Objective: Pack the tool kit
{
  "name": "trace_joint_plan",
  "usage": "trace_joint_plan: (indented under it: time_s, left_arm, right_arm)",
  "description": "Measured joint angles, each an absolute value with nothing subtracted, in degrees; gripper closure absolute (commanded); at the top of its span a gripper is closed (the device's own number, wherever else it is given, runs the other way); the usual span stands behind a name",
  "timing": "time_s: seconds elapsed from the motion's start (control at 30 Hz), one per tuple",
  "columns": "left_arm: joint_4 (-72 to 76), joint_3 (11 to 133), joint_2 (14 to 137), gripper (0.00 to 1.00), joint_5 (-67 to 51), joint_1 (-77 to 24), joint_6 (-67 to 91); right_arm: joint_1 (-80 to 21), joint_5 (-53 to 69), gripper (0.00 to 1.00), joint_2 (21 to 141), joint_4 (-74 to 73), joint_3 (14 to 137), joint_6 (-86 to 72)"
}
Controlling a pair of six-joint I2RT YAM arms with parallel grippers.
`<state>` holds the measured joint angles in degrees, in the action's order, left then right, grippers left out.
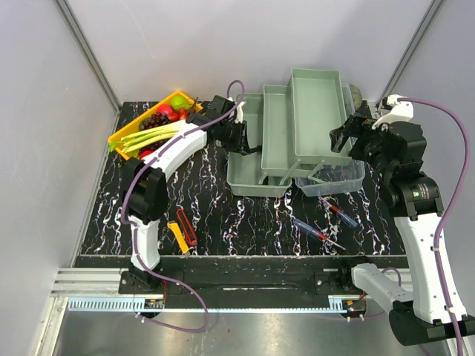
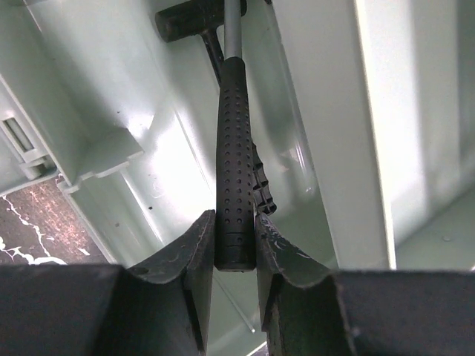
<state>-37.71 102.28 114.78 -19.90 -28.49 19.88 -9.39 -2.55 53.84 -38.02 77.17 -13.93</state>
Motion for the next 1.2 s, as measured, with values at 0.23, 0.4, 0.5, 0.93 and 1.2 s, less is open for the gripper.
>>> trace_joint_plan:
  time_s: [0.23,0.4,0.5,0.93,1.2]
  left_arm:
    - [-36.21,95.85,111.98,0.41,-17.98,-28.82,20.80]
    - [-35.86,90.98,108.57,0.38,-15.53,-29.36,21.43]
    - [-35.48,89.69,106.17,0.38,-14.24,-29.74,21.71]
    - [-32.16,87.46,97.43,0.01,-6.90,-28.77,24.03]
    - [-34.28,79.48,85.71,0.01,3.33,-25.45,26.59]
  right_arm:
    - [-9.39,-2.57,0.01,53.74,-38.06,76.60,-13.93]
    - [-9.39,-2.57,0.01,53.74,-38.06,76.47,-13.91]
    - [-9.39,-2.55,0.01,53.74,-38.06,76.47,-13.91]
    - [-9.39,-2.44,0.00,54.41,-39.07,77.93,-13.85]
    - [-9.39,-1.96,0.01,54.74,-39.07,81.23,-14.46]
